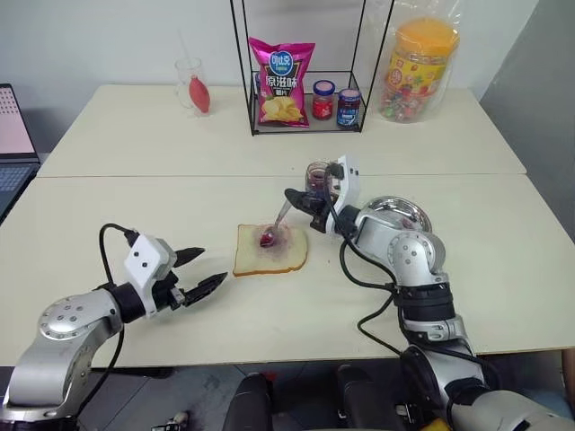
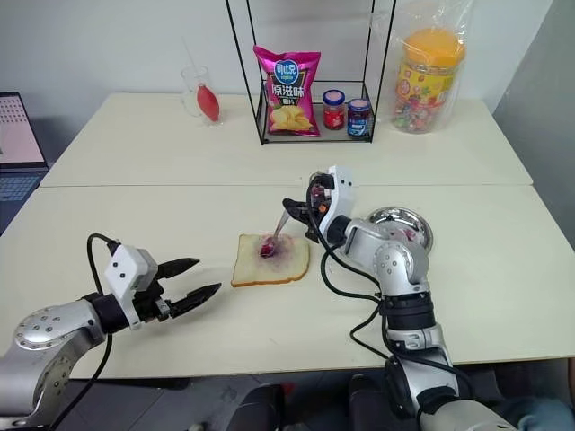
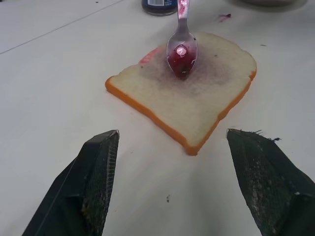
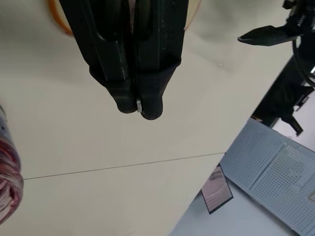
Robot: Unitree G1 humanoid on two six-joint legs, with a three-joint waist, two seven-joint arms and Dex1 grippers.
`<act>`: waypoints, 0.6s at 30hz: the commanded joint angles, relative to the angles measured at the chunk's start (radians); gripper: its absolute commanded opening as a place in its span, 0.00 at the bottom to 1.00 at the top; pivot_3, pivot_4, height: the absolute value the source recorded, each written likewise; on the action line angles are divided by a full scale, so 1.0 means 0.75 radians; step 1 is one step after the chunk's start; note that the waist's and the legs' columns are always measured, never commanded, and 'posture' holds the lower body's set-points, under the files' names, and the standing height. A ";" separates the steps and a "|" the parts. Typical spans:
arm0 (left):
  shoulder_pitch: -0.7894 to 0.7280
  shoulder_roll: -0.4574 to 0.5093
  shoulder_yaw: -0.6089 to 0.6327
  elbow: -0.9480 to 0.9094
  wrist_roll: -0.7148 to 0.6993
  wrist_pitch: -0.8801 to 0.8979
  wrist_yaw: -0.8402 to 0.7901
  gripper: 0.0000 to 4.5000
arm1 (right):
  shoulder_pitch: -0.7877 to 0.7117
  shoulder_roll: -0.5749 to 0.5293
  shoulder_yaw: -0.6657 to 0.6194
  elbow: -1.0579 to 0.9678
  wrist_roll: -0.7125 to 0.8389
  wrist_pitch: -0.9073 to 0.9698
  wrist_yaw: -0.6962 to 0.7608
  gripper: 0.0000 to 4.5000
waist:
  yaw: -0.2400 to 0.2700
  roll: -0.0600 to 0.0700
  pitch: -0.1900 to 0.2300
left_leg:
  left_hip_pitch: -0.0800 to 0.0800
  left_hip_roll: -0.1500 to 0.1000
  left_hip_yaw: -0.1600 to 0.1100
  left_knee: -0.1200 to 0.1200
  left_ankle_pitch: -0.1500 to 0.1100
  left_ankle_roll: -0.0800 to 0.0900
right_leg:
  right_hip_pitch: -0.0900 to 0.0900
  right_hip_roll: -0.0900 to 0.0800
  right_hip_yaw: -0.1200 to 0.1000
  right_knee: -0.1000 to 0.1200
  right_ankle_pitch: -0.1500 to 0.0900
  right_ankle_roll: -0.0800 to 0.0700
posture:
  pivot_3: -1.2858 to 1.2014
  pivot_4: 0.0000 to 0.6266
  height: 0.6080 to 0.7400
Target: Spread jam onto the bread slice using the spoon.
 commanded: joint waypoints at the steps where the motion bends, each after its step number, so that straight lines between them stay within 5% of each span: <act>1: -0.026 0.015 -0.035 -0.065 -0.004 -0.022 -0.026 0.81 | 0.040 -0.004 0.037 -0.129 -0.027 -0.026 0.023 0.02 | 0.000 0.000 0.000 | 0.000 0.000 0.000 0.000 0.000 0.000 | 0.000 0.000 0.000 0.000 0.000 0.000 | 0.52 0.24 1.00; 10: -0.057 0.017 -0.089 -0.096 0.004 -0.014 -0.026 0.81 | 0.120 -0.140 0.205 -0.339 -0.199 -0.151 0.114 0.02 | 0.000 0.000 0.000 | 0.001 0.000 0.000 0.000 0.000 0.000 | 0.000 0.000 0.000 0.001 0.000 0.001 | 0.52 0.24 1.00; 18: -0.063 -0.012 -0.056 -0.046 0.023 -0.049 0.010 0.81 | 0.087 -0.177 0.144 -0.491 -0.127 -0.072 0.137 0.02 | 0.001 0.000 0.000 | 0.001 0.000 0.000 0.000 0.000 0.000 | 0.000 0.000 0.000 0.000 -0.001 0.001 | 0.52 0.24 1.00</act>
